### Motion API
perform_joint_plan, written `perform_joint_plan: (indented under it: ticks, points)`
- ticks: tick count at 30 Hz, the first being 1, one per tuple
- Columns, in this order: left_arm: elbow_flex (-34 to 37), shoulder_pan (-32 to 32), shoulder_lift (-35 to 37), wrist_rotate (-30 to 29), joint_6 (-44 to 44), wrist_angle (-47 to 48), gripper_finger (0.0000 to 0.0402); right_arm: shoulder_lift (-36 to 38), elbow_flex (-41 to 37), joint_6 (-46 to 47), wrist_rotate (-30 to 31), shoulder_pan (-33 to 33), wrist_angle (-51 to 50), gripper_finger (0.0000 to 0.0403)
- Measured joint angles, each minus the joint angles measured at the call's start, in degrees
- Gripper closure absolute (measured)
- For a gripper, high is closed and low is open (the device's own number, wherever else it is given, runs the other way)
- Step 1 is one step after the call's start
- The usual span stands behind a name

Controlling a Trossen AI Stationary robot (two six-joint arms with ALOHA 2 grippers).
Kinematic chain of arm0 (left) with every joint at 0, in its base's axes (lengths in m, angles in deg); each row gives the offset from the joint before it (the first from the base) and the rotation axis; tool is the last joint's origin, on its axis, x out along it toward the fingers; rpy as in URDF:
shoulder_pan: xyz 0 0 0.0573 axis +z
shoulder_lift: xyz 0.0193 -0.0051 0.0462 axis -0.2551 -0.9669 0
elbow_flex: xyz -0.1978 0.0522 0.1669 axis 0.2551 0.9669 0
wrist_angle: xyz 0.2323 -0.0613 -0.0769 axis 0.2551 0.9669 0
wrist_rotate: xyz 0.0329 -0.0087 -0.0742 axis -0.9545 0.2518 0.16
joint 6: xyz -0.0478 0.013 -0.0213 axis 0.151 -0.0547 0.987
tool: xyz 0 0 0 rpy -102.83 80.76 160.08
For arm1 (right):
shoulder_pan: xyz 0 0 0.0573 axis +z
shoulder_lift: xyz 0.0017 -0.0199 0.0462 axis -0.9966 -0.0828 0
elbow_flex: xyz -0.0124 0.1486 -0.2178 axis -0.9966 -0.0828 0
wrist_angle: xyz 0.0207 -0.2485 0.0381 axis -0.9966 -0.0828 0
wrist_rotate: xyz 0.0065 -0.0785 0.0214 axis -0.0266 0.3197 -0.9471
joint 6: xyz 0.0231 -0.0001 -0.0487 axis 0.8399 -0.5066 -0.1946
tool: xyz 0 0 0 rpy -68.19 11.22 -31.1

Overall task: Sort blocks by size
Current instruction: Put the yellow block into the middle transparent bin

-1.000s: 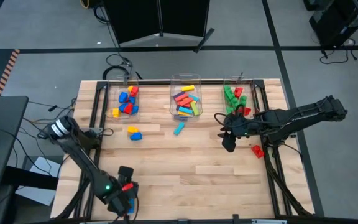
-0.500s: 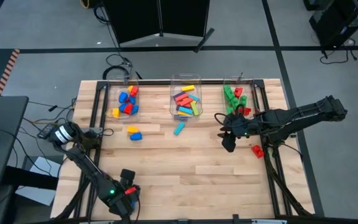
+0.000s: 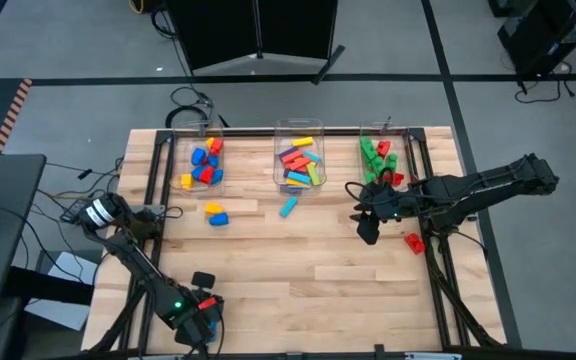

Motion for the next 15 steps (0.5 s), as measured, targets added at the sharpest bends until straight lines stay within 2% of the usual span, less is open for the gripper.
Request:
perform_joint_plan:
  ticks: [9, 15]
  points:
    - [0.55, 1.56, 2.67, -0.45, 4.2, 0.24, 0.0299, 0.0, 0.0, -1.45, -0.02, 0.0, 0.17, 0.0243]
    - [0.56, 5.24, 9.46, -6.68, 6.83, 4.64, 0.0299, 0.0, 0.0, -1.96, -0.02, 0.0, 0.17, 0.0243]
